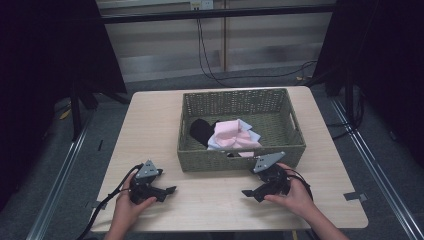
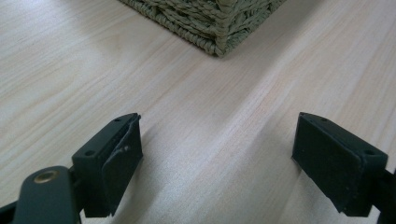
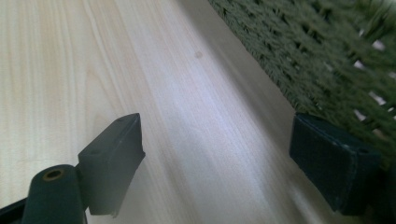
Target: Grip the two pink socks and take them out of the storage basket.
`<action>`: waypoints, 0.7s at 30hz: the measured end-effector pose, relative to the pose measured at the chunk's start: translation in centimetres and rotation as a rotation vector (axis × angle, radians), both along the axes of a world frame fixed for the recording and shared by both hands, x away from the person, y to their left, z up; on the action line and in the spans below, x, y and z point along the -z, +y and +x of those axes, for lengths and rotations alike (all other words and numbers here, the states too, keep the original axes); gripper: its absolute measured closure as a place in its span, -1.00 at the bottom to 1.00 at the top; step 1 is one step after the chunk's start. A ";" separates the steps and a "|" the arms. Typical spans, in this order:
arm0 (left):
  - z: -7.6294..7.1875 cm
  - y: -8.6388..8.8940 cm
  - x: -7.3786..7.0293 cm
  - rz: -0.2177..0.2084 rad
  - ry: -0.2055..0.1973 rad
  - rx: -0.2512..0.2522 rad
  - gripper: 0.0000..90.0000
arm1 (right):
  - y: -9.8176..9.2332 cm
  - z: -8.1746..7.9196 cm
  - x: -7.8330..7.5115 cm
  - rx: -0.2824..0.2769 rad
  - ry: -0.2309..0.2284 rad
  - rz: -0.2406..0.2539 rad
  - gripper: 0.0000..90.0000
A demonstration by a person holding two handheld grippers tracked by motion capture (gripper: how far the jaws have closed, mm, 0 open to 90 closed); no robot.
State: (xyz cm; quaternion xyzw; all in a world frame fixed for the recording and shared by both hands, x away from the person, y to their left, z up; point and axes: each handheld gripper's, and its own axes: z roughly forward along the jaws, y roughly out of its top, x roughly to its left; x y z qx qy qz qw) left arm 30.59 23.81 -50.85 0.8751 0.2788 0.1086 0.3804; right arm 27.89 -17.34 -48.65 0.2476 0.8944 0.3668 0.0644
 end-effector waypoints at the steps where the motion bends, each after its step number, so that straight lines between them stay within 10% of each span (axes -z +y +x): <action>1: 0.0 0.0 0.0 0.000 0.000 0.000 -0.66 | 0.0 0.0 -0.7 -0.002 0.009 -0.007 -0.62; 21: 0.0 0.0 0.0 0.000 0.000 0.000 -0.66 | 0.8 1.6 -11.4 -0.074 0.030 -0.049 -0.57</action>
